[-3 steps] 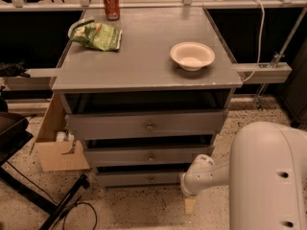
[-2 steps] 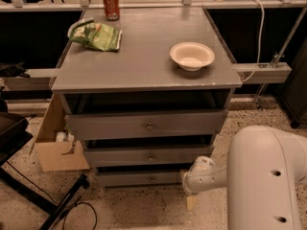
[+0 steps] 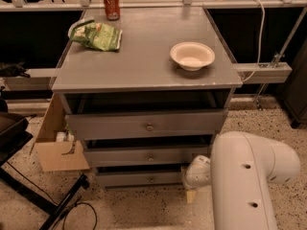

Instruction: Open bottom drawer

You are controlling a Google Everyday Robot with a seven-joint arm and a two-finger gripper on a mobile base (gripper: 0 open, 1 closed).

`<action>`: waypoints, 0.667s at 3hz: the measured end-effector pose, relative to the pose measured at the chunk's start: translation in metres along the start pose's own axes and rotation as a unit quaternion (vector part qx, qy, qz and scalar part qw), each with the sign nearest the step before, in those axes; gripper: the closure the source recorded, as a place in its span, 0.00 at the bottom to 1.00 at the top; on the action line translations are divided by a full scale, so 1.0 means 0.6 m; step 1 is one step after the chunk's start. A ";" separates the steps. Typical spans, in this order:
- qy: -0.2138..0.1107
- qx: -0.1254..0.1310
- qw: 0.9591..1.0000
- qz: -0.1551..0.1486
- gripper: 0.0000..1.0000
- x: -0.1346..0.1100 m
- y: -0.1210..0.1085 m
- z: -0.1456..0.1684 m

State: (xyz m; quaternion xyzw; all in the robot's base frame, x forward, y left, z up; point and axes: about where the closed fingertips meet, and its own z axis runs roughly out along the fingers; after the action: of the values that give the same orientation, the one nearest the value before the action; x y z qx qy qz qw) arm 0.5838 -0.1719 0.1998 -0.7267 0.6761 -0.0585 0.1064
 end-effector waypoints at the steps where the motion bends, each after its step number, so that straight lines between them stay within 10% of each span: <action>1: -0.008 -0.002 1.000 0.018 0.00 0.008 -0.004 0.033; 2: -0.033 0.041 0.998 0.041 0.00 0.025 -0.050 0.022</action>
Offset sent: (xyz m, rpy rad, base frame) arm 0.0350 -0.0229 -0.0208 0.1367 -0.0750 -0.1103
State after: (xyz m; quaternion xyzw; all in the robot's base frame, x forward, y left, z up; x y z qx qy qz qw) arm 0.6172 -0.1837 0.1930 -0.6950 0.6984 -0.0573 0.1609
